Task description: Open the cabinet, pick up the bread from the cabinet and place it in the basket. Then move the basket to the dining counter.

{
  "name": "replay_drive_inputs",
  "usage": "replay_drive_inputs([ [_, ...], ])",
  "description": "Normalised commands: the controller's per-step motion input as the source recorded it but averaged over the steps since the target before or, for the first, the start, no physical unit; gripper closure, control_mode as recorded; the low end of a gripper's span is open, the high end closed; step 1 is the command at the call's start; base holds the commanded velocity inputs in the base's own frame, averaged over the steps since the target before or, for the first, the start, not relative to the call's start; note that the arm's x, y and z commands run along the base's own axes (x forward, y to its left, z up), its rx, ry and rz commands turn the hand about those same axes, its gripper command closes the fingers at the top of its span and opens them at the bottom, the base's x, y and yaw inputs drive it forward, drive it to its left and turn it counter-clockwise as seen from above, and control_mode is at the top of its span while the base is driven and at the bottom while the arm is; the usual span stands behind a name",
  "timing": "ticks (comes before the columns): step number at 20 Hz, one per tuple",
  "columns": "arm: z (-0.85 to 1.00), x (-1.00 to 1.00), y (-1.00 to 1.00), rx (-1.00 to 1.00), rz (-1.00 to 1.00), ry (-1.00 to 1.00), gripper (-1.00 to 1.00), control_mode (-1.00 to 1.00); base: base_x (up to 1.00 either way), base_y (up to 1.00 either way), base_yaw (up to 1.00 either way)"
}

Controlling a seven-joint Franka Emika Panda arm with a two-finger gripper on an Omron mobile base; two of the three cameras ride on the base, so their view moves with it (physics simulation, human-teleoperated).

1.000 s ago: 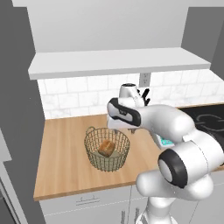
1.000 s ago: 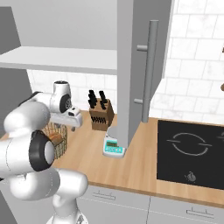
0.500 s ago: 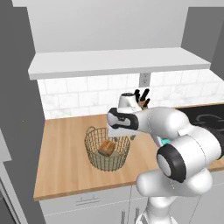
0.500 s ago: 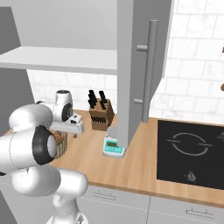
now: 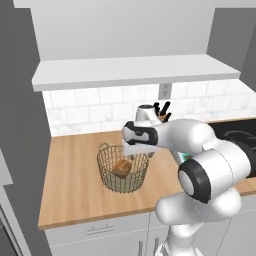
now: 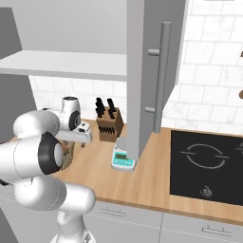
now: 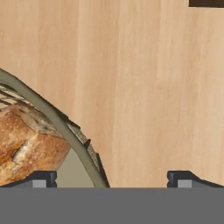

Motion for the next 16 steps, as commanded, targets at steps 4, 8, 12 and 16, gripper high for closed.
replay_drive_inputs([
  [4, -0.06, -0.18, 0.39, -0.01, 0.02, 0.0, 1.0, -1.0, 0.0, 0.0, 0.0],
  [8, -0.03, -0.23, 0.4, -0.01, 0.01, 0.0, 1.0, -1.0, 0.0, 0.0, 0.0],
  [12, -0.01, -0.23, 0.36, 0.0, 0.0, 0.0, 1.0, -1.0, 0.0, 0.0, 0.0],
  [16, 0.0, -0.22, 0.25, 0.0, 0.0, 0.0, 1.0, -1.0, 0.0, 0.0, 0.0],
])
